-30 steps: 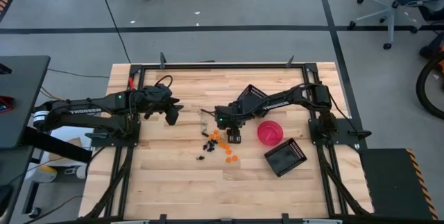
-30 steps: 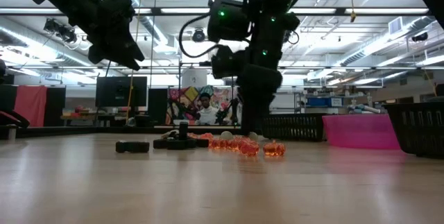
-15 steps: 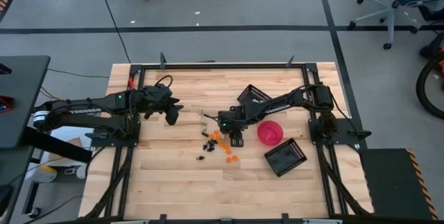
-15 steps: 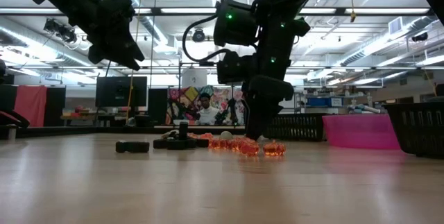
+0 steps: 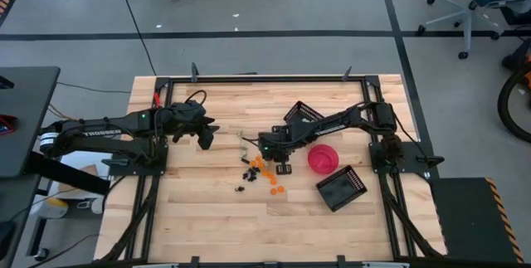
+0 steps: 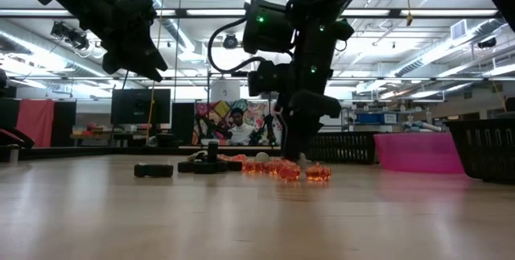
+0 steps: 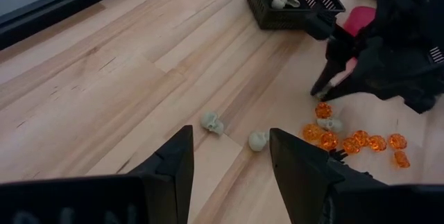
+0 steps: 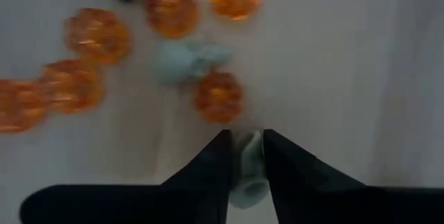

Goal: Sort Halloween decoration
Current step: Put the white skull toy into the top black basket

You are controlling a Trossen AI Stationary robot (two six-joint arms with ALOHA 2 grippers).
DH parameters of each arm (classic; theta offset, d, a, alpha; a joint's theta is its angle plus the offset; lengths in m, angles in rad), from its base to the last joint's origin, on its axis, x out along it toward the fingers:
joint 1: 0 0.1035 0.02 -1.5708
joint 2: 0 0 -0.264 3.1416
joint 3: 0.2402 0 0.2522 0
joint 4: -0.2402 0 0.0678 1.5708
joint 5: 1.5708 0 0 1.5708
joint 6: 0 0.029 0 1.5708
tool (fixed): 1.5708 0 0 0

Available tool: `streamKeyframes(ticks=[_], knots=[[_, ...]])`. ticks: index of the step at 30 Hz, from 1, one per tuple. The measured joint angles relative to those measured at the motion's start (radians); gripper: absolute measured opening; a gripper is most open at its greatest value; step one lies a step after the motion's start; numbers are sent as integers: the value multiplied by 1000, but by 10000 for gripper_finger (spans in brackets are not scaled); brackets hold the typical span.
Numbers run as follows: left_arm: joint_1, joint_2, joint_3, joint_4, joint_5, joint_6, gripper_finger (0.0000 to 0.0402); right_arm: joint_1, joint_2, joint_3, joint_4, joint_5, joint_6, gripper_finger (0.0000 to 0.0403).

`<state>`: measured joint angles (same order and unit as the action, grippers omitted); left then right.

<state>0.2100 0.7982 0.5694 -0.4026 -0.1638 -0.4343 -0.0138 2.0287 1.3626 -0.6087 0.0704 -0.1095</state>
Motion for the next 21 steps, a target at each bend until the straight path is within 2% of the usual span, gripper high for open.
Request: streamKeyframes(ticks=[8,13,21], knots=[[0,0,0,0,0,0,162,-11,0,74,-97,1,-44,74],[0,0,0,0,0,0,162,-30,0,178,-242,74,-78,74],[0,0,0,0,0,0,162,-124,-3,291,-484,70,-34,74]])
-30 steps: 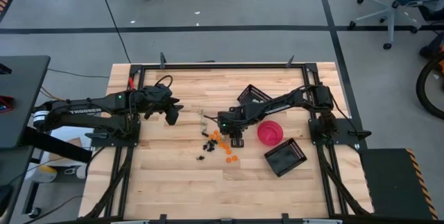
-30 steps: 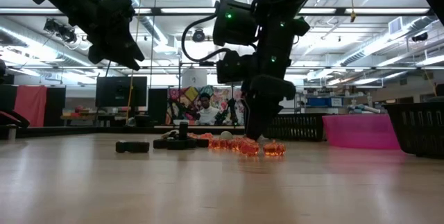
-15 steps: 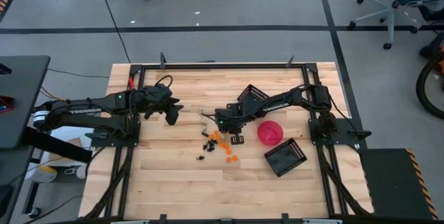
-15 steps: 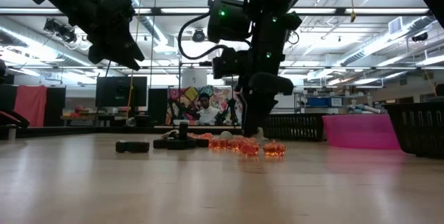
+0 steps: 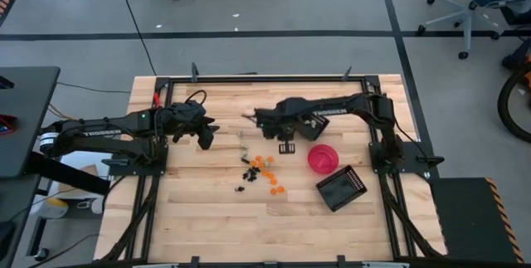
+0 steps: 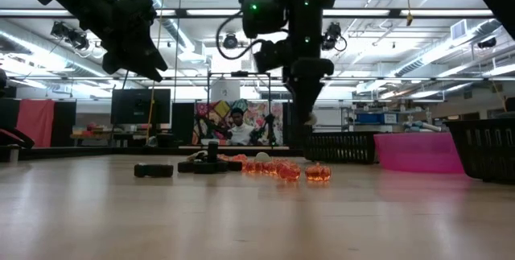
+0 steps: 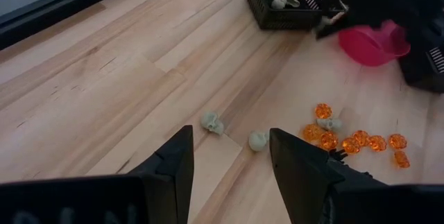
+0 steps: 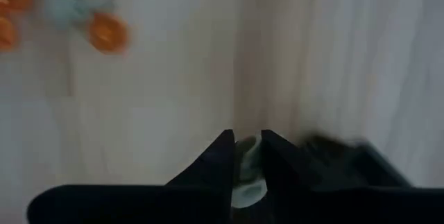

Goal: Sort Halloween decoration
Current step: Put the white skull toy into the top black basket

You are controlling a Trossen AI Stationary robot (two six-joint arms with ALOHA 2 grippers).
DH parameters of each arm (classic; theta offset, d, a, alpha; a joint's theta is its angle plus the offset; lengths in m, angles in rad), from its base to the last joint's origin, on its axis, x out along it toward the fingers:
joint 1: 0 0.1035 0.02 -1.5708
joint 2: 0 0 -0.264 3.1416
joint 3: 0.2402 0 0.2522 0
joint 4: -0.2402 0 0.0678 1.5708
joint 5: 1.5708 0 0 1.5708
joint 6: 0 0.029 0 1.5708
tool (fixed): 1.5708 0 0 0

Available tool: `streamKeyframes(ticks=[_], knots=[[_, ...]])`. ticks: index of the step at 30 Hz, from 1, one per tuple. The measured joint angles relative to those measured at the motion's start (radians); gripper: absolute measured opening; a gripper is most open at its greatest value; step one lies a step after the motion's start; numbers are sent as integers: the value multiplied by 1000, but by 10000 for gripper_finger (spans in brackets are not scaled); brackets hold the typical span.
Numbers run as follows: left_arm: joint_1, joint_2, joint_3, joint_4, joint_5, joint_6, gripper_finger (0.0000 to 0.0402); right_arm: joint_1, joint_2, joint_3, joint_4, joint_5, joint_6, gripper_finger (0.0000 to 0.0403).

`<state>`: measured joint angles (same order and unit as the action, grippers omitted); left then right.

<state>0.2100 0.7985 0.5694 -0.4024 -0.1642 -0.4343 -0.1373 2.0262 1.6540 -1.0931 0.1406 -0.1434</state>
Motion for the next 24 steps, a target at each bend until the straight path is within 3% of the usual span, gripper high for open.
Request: streamKeyframes(ticks=[12,17,24], knots=[[0,0,0,0,0,0,162,-173,-94,1,-61,-87,73,73],[0,0,0,0,0,-3,162,-261,-100,-67,-26,-193,115,73],[0,0,0,0,0,-3,162,-316,-98,-186,86,-207,143,86]])
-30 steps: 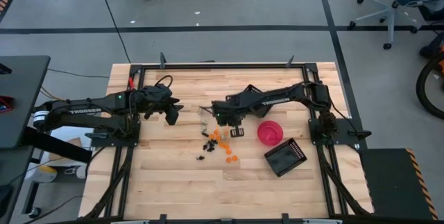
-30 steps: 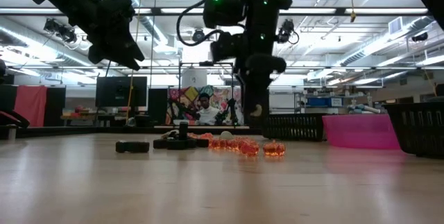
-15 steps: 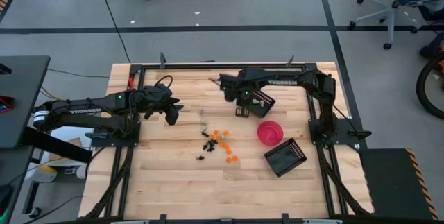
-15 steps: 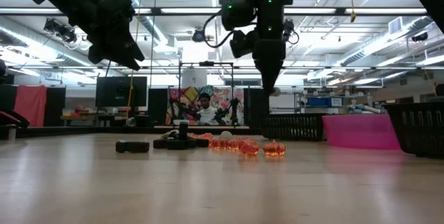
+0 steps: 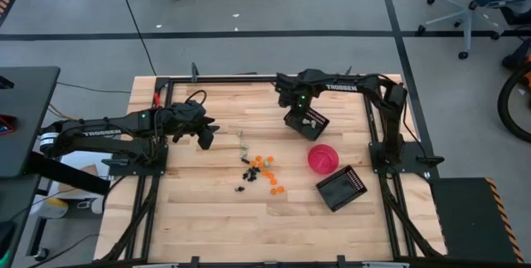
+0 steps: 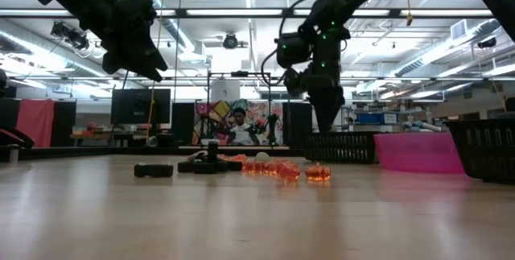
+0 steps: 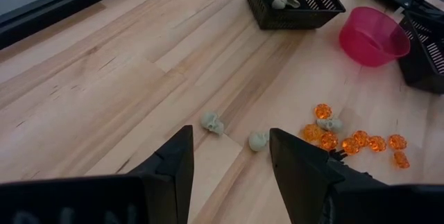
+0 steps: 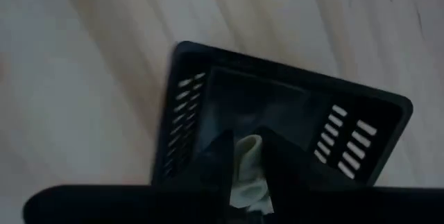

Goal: Sort Halloween decoration
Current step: Put the white skull toy into the top black basket

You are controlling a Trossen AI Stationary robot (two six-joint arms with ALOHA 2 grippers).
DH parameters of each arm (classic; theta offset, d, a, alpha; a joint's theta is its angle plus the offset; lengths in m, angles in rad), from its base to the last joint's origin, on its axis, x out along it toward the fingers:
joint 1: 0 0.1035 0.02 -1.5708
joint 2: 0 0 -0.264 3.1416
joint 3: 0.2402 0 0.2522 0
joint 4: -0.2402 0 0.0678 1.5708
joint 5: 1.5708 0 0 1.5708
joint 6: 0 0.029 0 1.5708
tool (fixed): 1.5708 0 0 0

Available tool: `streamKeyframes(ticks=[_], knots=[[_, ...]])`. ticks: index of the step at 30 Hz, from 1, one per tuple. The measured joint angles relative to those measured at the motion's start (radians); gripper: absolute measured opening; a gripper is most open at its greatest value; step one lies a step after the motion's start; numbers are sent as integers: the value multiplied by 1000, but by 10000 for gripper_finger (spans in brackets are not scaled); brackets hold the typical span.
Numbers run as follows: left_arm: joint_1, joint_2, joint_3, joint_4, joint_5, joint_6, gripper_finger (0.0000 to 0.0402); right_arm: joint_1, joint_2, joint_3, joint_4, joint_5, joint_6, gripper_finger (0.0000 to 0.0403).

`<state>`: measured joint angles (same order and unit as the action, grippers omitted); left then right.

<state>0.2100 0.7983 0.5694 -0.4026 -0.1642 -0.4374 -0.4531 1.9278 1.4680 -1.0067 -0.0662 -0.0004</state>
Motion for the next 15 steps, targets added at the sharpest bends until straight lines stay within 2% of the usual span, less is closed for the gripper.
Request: streamKeyframes(ticks=[7,15], knots=[[0,0,0,0,0,0,162,-16,0,-16,37,-40,-17,123],[0,0,0,0,0,4,162,4,-5,35,-59,-65,-25,148]])
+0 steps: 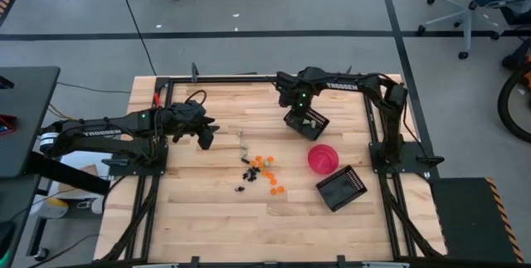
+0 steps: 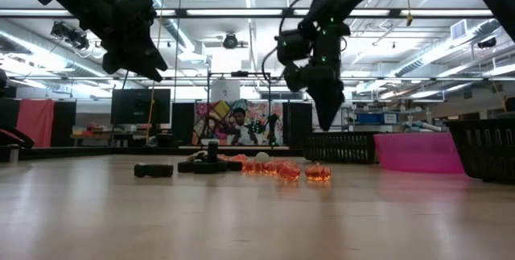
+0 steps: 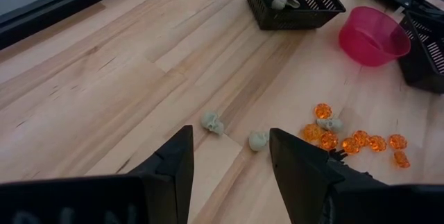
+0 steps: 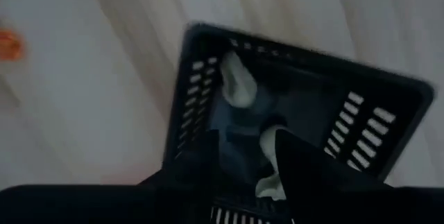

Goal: Sort Halloween decoration
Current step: Put the white skull toy into the top black basket

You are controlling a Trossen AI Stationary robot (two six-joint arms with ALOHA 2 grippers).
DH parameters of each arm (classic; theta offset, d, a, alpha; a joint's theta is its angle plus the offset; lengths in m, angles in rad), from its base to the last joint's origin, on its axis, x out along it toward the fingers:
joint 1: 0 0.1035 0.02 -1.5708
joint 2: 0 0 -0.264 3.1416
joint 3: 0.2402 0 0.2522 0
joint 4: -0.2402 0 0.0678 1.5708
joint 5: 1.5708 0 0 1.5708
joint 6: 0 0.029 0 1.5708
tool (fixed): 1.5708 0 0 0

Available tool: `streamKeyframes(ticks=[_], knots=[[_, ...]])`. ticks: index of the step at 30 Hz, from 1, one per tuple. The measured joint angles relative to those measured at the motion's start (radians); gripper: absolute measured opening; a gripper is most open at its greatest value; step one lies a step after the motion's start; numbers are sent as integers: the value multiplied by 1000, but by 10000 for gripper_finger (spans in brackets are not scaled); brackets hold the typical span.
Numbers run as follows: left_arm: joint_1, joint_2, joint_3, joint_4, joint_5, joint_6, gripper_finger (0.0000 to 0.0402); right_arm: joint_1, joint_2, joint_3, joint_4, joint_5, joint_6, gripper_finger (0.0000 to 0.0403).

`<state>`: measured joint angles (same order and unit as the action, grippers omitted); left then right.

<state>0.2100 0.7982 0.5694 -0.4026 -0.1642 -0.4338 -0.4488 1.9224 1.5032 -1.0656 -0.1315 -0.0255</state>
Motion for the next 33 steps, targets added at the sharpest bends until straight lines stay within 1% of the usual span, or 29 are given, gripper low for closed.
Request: streamKeyframes(ticks=[2,8,12,15,17,21,23,25,27,29,31,33], knots=[[0,0,0,0,0,3,162,27,-15,19,9,2,-7,147],[0,0,0,0,0,4,162,123,-54,34,144,1,-31,147],[0,0,0,1,0,4,162,201,-47,29,271,-71,-59,152],[0,0,0,1,0,4,162,262,-45,-15,388,-129,-85,163],[0,0,0,1,0,4,162,304,-43,-32,442,-132,-114,175],[0,0,0,1,0,4,162,379,-43,-43,475,-81,-185,204],[0,0,0,2,0,4,162,404,-43,-60,491,-45,-190,216],[0,0,0,3,0,16,162,421,-43,-87,521,-33,-177,223],[0,0,0,3,0,36,162,432,-42,-126,562,-17,-158,226],[0,0,0,3,0,49,162,445,-32,-158,602,21,-153,224],[0,0,0,3,0,52,162,458,-21,-170,599,46,-154,221],[0,0,0,3,0,52,162,466,-8,-170,628,50,-153,216]])
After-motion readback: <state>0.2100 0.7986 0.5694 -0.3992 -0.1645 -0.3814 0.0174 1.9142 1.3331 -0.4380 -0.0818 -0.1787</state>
